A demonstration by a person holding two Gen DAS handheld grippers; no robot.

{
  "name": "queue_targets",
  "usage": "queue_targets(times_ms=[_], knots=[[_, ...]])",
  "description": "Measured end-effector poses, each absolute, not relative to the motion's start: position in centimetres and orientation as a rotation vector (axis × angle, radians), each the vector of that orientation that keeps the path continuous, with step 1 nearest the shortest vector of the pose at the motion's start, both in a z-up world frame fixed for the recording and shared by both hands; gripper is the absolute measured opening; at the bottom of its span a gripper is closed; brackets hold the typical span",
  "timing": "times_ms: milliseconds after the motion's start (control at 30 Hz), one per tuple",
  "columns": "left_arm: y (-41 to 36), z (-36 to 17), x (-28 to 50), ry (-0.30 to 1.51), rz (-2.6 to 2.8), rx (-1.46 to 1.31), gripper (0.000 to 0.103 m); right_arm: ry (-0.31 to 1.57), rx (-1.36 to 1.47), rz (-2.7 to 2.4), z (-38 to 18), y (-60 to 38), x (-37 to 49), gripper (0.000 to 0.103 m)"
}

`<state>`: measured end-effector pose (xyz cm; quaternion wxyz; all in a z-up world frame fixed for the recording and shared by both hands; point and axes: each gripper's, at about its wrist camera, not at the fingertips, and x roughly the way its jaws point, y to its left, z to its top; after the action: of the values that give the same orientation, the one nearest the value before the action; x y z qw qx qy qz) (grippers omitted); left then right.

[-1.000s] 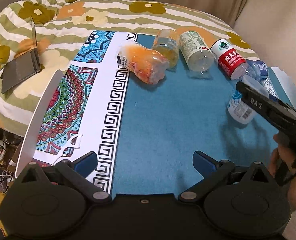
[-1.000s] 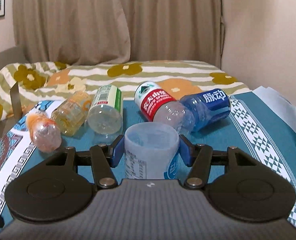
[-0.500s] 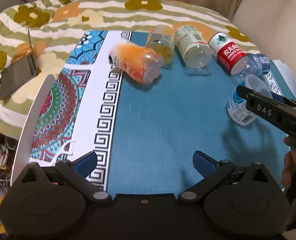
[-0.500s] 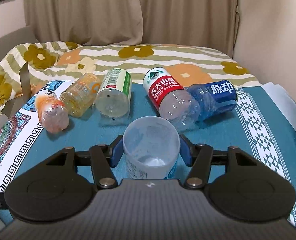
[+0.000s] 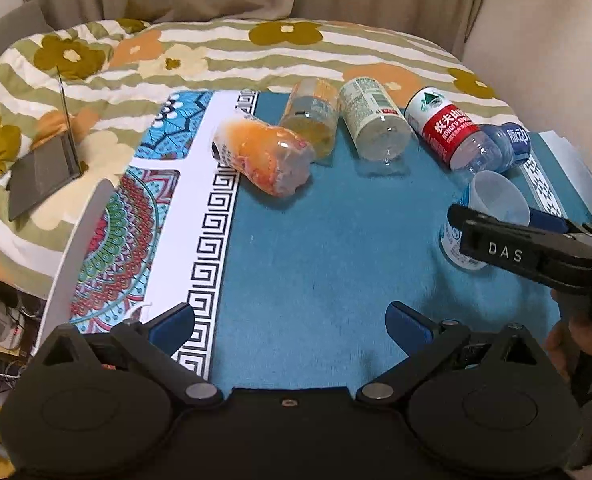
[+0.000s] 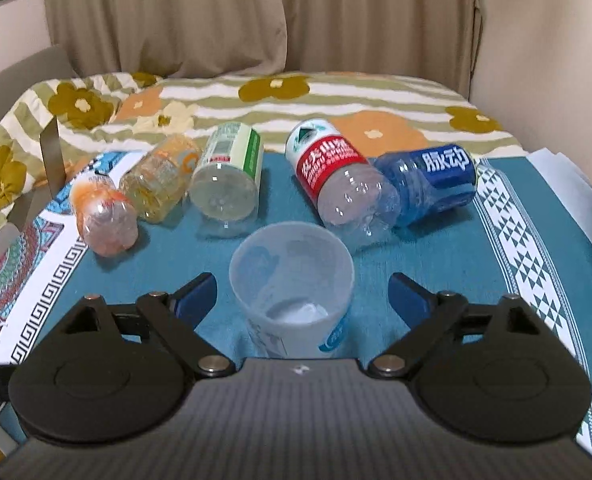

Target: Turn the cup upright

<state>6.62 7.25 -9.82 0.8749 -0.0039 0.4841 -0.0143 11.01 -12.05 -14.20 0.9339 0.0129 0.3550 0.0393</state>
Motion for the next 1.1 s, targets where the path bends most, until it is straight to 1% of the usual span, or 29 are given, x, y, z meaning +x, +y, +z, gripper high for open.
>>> queue_targets(times_ms=[233,533,667,833,1100], knots=[[6.1,-7.1,5.8,0.967,-0.031,0.002,0.103,0.791,0.043,0.115,-11.2,-13.4,9.8,0.103],[3.8,-1.5,4.5,0.849,-0.063,0.045,0.103,0.816,0.040,0.102,-3.7,-17.1,5.9,0.103],[2.7,0.2,3.9,0.795,-0.075,0.059,0.103,0.817,0.023,0.056,-1.4,-18.9,4.5,0.103],[1.8,1.0,2.7,0.744,-0.070,0.075,0.103,0.816,-0.005,0.012,-0.3,-20.2,2.8,0.103],[1.4,0.8,1.7,0.729,-0.066,0.073,0.103,0.829,0.016,-0.035,-0.8,-21.3,1.1,0.103]])
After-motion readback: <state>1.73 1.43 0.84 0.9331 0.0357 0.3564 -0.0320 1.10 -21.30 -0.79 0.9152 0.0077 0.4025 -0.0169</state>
